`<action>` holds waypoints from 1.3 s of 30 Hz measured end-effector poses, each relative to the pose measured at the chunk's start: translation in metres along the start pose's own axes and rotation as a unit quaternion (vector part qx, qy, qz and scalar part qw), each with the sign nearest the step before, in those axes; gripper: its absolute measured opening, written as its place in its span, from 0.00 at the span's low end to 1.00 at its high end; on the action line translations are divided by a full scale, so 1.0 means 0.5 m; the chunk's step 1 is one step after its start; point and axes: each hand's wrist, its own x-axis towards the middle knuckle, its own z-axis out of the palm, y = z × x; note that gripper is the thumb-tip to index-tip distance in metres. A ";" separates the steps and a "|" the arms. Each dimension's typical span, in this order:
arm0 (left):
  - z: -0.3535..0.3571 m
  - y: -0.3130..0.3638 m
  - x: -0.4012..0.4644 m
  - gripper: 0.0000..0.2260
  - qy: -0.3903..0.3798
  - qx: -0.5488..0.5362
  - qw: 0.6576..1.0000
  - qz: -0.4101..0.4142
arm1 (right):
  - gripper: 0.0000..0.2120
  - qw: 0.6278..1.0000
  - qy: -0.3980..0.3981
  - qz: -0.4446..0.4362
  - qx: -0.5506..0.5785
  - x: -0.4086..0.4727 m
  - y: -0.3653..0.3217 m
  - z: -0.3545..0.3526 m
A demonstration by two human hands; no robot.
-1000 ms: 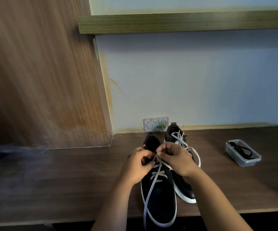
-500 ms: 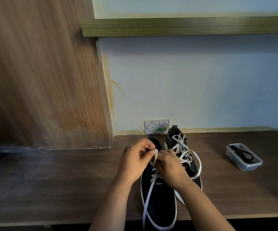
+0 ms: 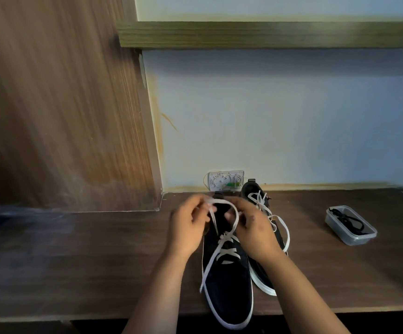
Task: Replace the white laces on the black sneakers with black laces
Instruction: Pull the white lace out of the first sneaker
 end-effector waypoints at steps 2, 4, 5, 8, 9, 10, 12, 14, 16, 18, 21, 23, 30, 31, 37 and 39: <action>-0.016 0.052 0.006 0.09 0.055 -0.166 0.984 -0.010 | 0.15 0.995 -0.059 0.009 -0.086 -0.004 0.019 0.011; -0.033 0.093 0.010 0.06 0.089 -0.274 0.958 -0.013 | 0.07 0.992 -0.094 0.012 -0.078 -0.010 0.020 0.027; -0.039 0.100 0.011 0.06 0.095 -0.309 0.946 -0.017 | 0.05 0.993 -0.089 0.000 -0.072 -0.013 0.017 0.033; -0.051 0.082 0.014 0.06 0.050 -0.293 0.953 -0.063 | 0.08 0.998 -0.016 -0.023 -0.051 -0.010 0.001 0.033; -0.051 0.062 0.011 0.08 0.002 -0.230 0.970 -0.077 | 0.07 0.999 0.007 -0.029 -0.033 -0.006 -0.006 0.028; -0.049 0.044 0.006 0.11 -0.064 -0.146 0.984 -0.079 | 0.06 0.999 0.025 -0.038 -0.013 -0.003 -0.019 0.022; -0.032 0.018 -0.010 0.08 -0.173 -0.036 0.982 -0.067 | 0.04 0.997 0.033 -0.038 0.050 -0.003 -0.044 0.015; -0.007 0.012 -0.020 0.05 -0.203 -0.038 0.972 -0.109 | 0.05 0.989 0.024 -0.019 0.144 -0.003 -0.071 0.009; 0.006 0.019 -0.010 0.11 -0.152 -0.091 0.965 -0.192 | 0.04 0.980 0.040 -0.006 0.196 -0.002 -0.088 0.001; -0.012 0.018 0.009 0.11 -0.040 -0.120 0.956 -0.263 | 0.07 0.989 0.057 -0.001 0.140 0.001 -0.082 -0.011; -0.083 -0.011 0.024 0.10 0.033 0.231 0.927 -0.294 | 0.09 0.993 -0.023 0.059 -0.095 0.004 -0.029 -0.038; -0.117 -0.027 0.015 0.14 0.017 0.373 0.858 -0.352 | 0.10 0.947 -0.122 0.102 -0.280 -0.003 0.015 -0.050; -0.046 -0.015 -0.008 0.20 -0.099 0.350 0.915 -0.173 | 0.10 0.894 -0.234 0.137 -0.355 -0.003 0.035 -0.040; -0.025 -0.008 -0.011 0.21 -0.135 0.303 0.938 -0.099 | 0.08 0.914 -0.217 0.133 -0.317 -0.002 0.030 -0.039; 0.069 0.010 -0.030 0.10 -0.157 0.026 0.984 -0.084 | 0.12 0.983 -0.034 0.107 0.145 0.003 -0.062 -0.056; 0.043 0.021 -0.009 0.08 -0.021 -0.203 0.947 -0.246 | 0.14 0.951 0.021 0.124 0.283 0.003 -0.074 -0.067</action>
